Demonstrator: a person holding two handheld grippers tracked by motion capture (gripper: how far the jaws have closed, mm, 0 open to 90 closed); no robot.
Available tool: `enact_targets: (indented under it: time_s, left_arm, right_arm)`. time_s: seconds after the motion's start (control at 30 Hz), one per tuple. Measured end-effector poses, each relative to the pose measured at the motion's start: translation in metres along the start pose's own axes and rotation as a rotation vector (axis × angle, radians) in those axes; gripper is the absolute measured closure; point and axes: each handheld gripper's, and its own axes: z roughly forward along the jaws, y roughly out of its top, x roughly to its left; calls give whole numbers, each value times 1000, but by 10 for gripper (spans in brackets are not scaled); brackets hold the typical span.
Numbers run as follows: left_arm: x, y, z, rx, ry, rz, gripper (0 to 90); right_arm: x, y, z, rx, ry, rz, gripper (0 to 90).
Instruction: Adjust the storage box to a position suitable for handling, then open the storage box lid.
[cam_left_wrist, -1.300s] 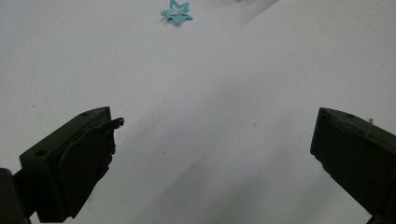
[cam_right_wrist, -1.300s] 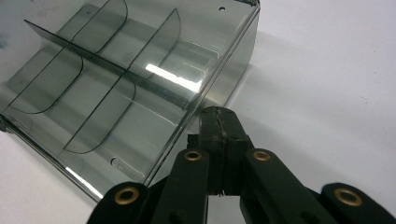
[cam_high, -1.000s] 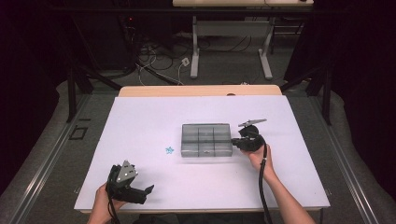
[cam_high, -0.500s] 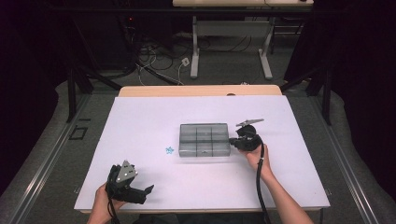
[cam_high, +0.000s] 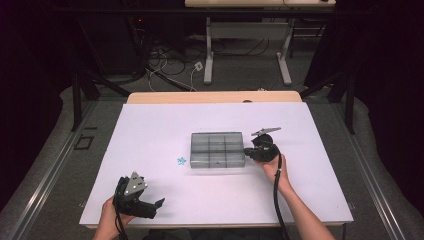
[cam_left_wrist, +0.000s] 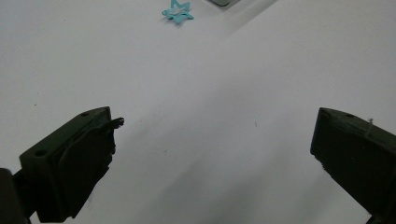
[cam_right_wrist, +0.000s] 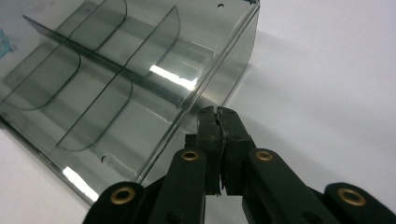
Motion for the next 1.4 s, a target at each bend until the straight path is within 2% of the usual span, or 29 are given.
enact_targets:
  time_s: [0.03,0.27,0.3,0.33,0.53,0.63,0.73,0.83,1.0,1.07,1.13,1.17,1.27,1.4]
  left_arm:
    - [0,0,0,2,-5,1,0]
    - [1,0,-1,0,-5,2,0]
    - [1,0,-1,-1,-6,5,0]
    - [1,0,-1,1,-8,5,0]
    - [0,0,0,-4,-4,5,0]
    - [0,0,0,-4,-3,10,0]
    - [0,-1,0,-5,-4,10,0]
    - [1,0,0,0,-15,10,0]
    - [1,0,1,1,-19,10,0]
    - [1,0,1,9,-21,12,0]
    - [0,0,1,-1,-20,12,0]
    - [0,0,1,-2,-19,10,0]
    - [0,1,1,2,-23,9,0]
    - [0,0,2,-3,-22,8,0]
  right_arm:
    - [0,-1,-1,3,-7,-23,885]
    - [-2,-9,-13,18,3,-37,753]
    - [-2,-11,-14,-5,11,-30,733]
    - [-2,-13,-18,28,8,-32,687]
    - [3,-26,-31,65,44,-67,428]
    - [8,-32,-37,76,80,-89,304]
    - [13,-38,-42,84,119,-95,202]
    - [19,-44,-45,79,145,-127,137]
    - [27,-52,-52,104,174,-154,0]
    - [29,-56,-53,109,194,-140,0]
    - [29,-58,-54,98,204,-153,0]
    - [30,-58,-56,115,212,-150,0]
    - [31,-60,-57,91,212,-162,0]
    - [34,-59,-59,90,249,-174,0]
